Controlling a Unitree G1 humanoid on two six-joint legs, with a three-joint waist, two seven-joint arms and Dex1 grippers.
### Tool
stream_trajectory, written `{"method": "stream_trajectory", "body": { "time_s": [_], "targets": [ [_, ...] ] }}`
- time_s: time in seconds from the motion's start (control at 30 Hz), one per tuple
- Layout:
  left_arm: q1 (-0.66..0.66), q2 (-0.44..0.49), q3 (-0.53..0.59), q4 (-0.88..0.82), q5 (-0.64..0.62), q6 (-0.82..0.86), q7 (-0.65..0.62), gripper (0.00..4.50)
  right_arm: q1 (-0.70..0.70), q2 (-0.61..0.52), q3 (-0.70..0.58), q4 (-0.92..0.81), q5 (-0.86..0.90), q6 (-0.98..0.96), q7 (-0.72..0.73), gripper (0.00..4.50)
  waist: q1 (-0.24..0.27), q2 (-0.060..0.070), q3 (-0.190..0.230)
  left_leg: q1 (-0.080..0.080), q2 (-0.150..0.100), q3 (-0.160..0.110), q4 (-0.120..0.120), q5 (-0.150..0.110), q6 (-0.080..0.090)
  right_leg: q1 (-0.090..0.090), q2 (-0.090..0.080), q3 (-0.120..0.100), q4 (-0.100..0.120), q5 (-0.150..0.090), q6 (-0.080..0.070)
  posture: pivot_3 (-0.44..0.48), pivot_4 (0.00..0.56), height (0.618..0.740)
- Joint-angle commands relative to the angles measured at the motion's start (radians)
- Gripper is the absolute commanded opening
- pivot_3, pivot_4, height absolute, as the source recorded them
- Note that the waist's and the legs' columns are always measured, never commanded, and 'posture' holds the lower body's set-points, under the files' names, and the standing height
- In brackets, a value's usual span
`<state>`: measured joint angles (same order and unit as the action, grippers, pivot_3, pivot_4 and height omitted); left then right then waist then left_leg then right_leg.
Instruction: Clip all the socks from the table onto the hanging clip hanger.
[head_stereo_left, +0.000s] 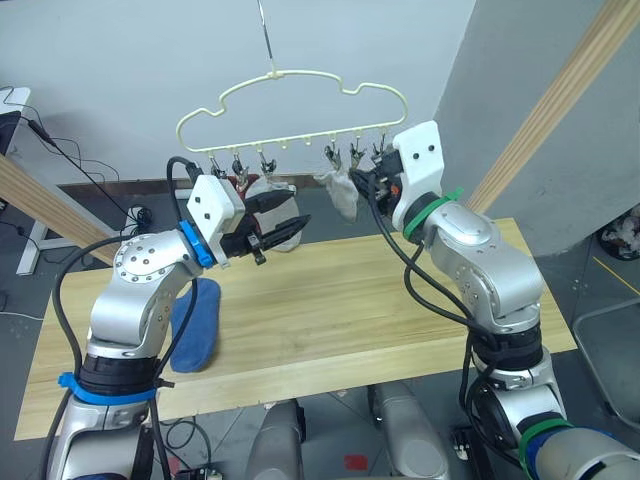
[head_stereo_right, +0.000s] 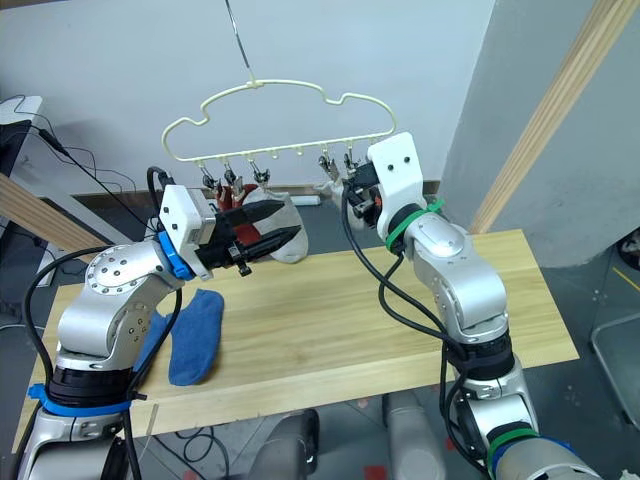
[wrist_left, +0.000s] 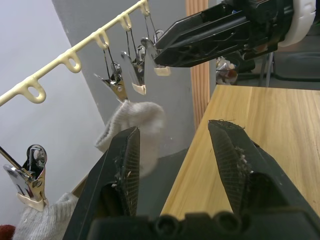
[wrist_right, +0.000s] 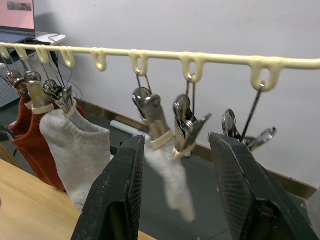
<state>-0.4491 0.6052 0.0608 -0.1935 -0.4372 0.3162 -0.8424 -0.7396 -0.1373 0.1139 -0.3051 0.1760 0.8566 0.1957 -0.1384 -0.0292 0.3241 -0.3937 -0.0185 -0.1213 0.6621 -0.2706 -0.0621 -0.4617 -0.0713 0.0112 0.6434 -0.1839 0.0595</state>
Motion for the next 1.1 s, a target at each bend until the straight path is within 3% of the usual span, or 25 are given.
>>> {"method": "stream_trajectory", "body": {
  "time_s": [0.03, 0.6, 1.1],
  "targets": [
    [-0.026, -0.001, -0.002, -0.014, 0.008, -0.027, -0.009, 2.40, -0.036, 0.016, 0.003, 0.023, -0.020, -0.042, -0.014, 2.11, 0.000, 0.000, 0.000, 0.000, 0.000, 0.000, 0.000, 0.000, 0.000, 0.000, 0.000, 0.000, 0.000, 0.000, 0.000, -0.164, 0.304, 0.740],
    [-0.031, -0.013, -0.016, 0.000, 0.042, -0.063, -0.010, 2.40, -0.101, 0.085, -0.001, 0.171, -0.065, -0.140, -0.039, 2.11, 0.000, 0.000, 0.000, -0.001, 0.000, 0.001, 0.000, 0.000, 0.000, -0.002, 0.000, 0.001, 0.000, 0.000, 0.000, -0.154, 0.300, 0.740],
    [-0.027, -0.023, -0.017, 0.017, 0.065, -0.090, -0.011, 2.40, -0.058, 0.267, 0.017, 0.122, -0.140, -0.100, -0.245, 2.11, 0.000, 0.000, 0.000, -0.006, 0.000, 0.006, 0.000, 0.000, 0.000, -0.011, 0.000, 0.005, 0.003, 0.002, 0.000, -0.157, 0.295, 0.740]
  ]
}}
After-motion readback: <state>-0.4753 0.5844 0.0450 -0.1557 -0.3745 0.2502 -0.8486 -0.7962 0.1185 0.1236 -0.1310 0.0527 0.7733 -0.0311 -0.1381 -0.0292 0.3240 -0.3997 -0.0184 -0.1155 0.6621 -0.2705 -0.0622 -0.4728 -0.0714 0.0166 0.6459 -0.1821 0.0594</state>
